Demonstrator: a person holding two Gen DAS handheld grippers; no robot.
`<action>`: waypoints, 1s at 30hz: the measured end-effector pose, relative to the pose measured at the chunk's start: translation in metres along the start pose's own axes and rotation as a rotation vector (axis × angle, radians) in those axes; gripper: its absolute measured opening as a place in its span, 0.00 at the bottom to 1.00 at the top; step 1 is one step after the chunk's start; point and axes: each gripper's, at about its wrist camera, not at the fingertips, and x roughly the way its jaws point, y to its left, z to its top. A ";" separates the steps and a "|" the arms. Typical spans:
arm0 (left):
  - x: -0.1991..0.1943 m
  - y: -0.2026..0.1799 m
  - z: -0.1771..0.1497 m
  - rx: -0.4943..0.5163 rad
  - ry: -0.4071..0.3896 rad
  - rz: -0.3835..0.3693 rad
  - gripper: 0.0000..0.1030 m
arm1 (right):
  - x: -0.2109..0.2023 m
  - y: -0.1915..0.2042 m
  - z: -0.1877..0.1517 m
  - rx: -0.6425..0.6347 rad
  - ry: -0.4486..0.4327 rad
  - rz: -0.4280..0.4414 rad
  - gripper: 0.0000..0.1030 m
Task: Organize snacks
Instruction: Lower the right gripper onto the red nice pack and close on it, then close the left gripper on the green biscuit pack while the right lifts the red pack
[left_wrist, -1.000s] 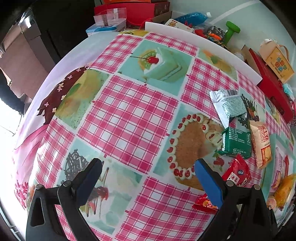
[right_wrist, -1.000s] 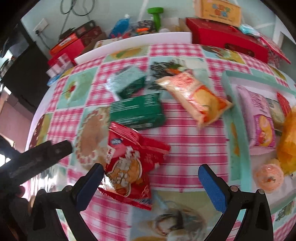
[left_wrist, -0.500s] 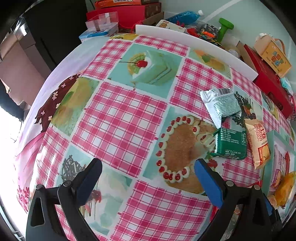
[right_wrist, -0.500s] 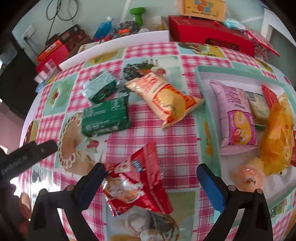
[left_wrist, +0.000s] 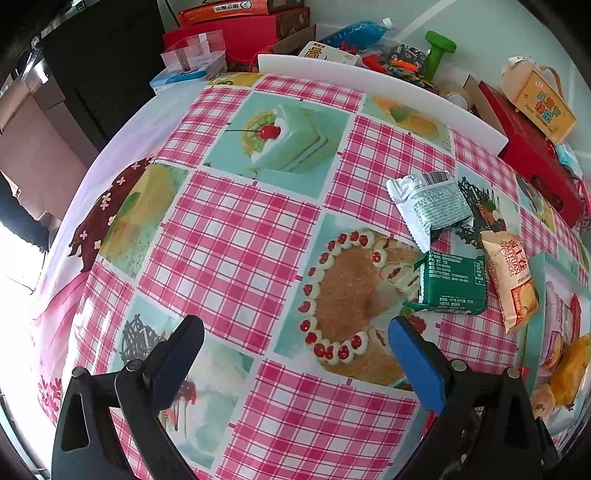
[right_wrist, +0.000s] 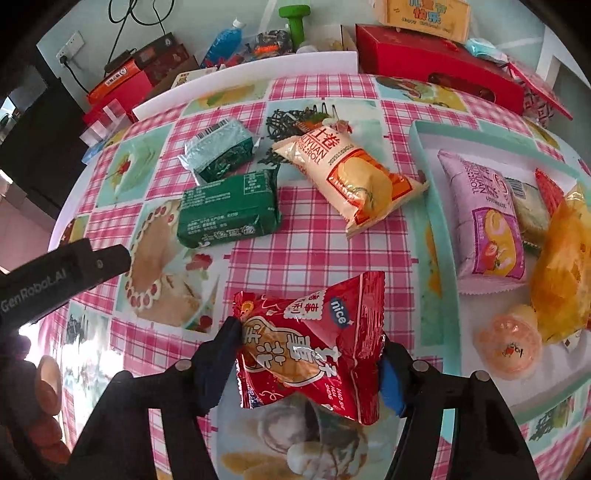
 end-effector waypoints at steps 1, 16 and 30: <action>0.001 0.000 0.000 0.001 0.000 0.000 0.97 | 0.000 -0.001 0.000 0.001 0.001 0.008 0.65; -0.001 -0.005 -0.002 0.014 -0.005 0.000 0.97 | -0.010 -0.008 0.003 0.000 -0.033 0.028 0.58; -0.004 -0.035 0.010 0.030 -0.036 -0.127 0.97 | -0.066 -0.067 0.016 0.139 -0.202 -0.043 0.58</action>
